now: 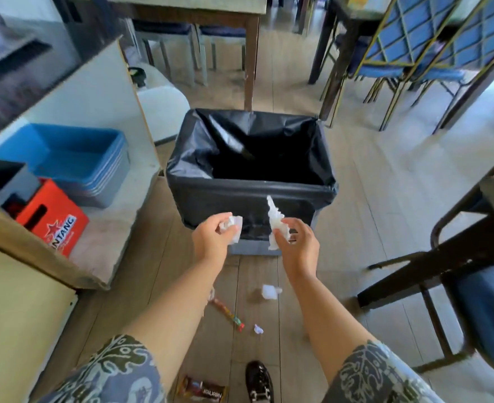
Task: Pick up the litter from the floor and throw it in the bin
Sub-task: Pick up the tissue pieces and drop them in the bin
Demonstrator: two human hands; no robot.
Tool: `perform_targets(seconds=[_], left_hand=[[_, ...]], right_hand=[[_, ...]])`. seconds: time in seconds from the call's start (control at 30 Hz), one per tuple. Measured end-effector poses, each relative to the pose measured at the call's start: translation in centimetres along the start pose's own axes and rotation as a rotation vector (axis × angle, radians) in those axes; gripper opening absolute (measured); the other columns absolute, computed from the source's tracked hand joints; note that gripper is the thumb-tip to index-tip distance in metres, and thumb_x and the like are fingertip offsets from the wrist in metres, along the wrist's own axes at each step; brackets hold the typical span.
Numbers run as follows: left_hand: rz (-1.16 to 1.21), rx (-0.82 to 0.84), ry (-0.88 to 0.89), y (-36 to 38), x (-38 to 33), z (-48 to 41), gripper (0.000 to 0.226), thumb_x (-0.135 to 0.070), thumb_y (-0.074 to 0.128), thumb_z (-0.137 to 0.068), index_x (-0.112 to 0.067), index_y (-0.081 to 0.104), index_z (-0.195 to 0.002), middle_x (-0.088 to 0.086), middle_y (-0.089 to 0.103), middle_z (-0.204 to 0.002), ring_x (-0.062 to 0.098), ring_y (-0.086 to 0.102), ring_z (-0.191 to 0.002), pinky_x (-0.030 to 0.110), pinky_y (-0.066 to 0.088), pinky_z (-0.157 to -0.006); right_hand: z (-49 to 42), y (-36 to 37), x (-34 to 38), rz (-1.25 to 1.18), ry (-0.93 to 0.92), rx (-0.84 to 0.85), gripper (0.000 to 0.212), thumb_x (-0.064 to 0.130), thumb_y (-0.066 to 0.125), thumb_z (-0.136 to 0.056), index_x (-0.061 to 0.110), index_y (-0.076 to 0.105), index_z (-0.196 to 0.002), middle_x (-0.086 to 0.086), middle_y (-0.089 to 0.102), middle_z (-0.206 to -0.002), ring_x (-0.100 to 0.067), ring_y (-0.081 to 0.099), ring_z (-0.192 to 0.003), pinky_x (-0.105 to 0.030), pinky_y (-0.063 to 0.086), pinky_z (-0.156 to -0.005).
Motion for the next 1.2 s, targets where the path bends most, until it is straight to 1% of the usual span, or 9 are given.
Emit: perform_targets(seconds=[0.23,0.33,0.4,0.5,0.6,0.67,0.73,1.1,1.2], left_hand=[[0.035,-0.034,-0.038,4.1,-3.0,-13.0,0.033,-0.011,0.065,-0.084,-0.010,0.064,-0.117,0.013,0.068,-0.115,0.027,0.063,-0.105,0.026,0.049,-0.085],[-0.002,-0.039,-0.078,6.7,-2.9,-17.9,0.033,-0.016,0.065,-0.084,-0.010,0.064,-0.117,0.015,0.069,-0.114,0.030,0.062,-0.105,0.034,0.051,-0.090],[-0.023,-0.053,-0.097,8.5,-2.8,-20.6,0.034,-0.017,0.064,-0.085,-0.008,0.064,-0.118,0.014,0.067,-0.118,0.029,0.061,-0.109,0.031,0.050,-0.090],[-0.037,-0.080,-0.153,11.0,-2.4,-23.8,0.036,-0.018,0.061,-0.087,-0.006,0.062,-0.121,0.012,0.063,-0.125,0.024,0.057,-0.114,0.012,0.036,-0.076],[-0.038,-0.053,-0.214,12.9,-1.9,-25.8,0.045,-0.027,0.058,-0.089,-0.008,0.053,-0.130,0.010,0.059,-0.131,0.023,0.054,-0.120,0.013,0.038,-0.080],[-0.043,-0.018,-0.219,13.7,-1.5,-26.5,0.049,-0.031,0.056,-0.090,-0.009,0.049,-0.133,0.013,0.055,-0.135,0.024,0.052,-0.124,0.026,0.043,-0.099],[-0.049,-0.014,-0.225,13.9,-1.6,-26.5,0.046,-0.031,0.054,-0.091,-0.010,0.051,-0.132,0.013,0.054,-0.137,0.023,0.050,-0.127,0.032,0.040,-0.104],[0.014,0.028,-0.064,11.2,-3.6,-17.5,0.033,-0.026,0.055,-0.092,-0.010,0.059,-0.121,0.007,0.064,-0.124,0.019,0.058,-0.116,0.024,0.045,-0.093],[-0.004,0.039,-0.057,10.0,-3.1,-12.7,0.032,-0.026,0.055,-0.091,-0.011,0.060,-0.119,0.006,0.065,-0.120,0.018,0.059,-0.112,0.023,0.045,-0.090]], right_hand=[[-14.1,3.7,2.9,-0.080,-0.011,0.024,0.025,0.025,0.062,-0.089,0.019,0.063,-0.113,0.004,0.059,-0.111,-0.003,0.052,-0.080,-0.007,0.038,-0.064],[-19.7,5.3,3.1,-0.060,0.019,0.059,0.024,0.024,0.060,-0.090,0.019,0.064,-0.113,0.005,0.056,-0.112,-0.013,0.056,-0.097,-0.016,0.041,-0.074],[-22.9,6.7,2.5,-0.024,0.062,0.091,0.024,0.022,0.059,-0.090,0.018,0.064,-0.113,0.001,0.056,-0.120,-0.016,0.056,-0.105,-0.023,0.042,-0.082],[-26.5,8.5,1.2,0.002,0.138,0.123,0.029,0.025,0.059,-0.089,0.015,0.063,-0.115,-0.003,0.056,-0.127,-0.017,0.057,-0.106,-0.025,0.042,-0.083],[-28.6,9.6,0.3,0.018,0.190,0.182,0.041,0.030,0.056,-0.091,0.013,0.055,-0.128,-0.007,0.054,-0.136,-0.022,0.054,-0.121,-0.030,0.043,-0.095],[-29.1,10.0,0.1,0.008,0.204,0.219,0.045,0.028,0.053,-0.094,0.012,0.048,-0.135,-0.007,0.051,-0.140,-0.022,0.049,-0.127,-0.030,0.041,-0.100],[-29.0,9.8,0.1,0.053,0.171,0.222,0.042,0.025,0.051,-0.095,0.012,0.048,-0.135,-0.007,0.053,-0.138,-0.021,0.052,-0.123,-0.027,0.042,-0.095],[-20.5,5.7,1.7,-0.068,-0.034,0.149,0.026,0.016,0.053,-0.094,0.014,0.060,-0.119,-0.001,0.060,-0.122,-0.006,0.054,-0.108,-0.009,0.040,-0.084],[-16.3,3.9,0.6,-0.069,-0.028,0.134,0.025,0.016,0.054,-0.093,0.013,0.061,-0.117,-0.002,0.062,-0.119,-0.008,0.056,-0.106,-0.001,0.036,-0.074]])
Point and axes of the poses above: each hand's wrist, its own z-axis away from the middle knuckle, its own y-axis out of the palm, x = y × z, the point moved 3 cm from there along -z, towards the middle knuckle
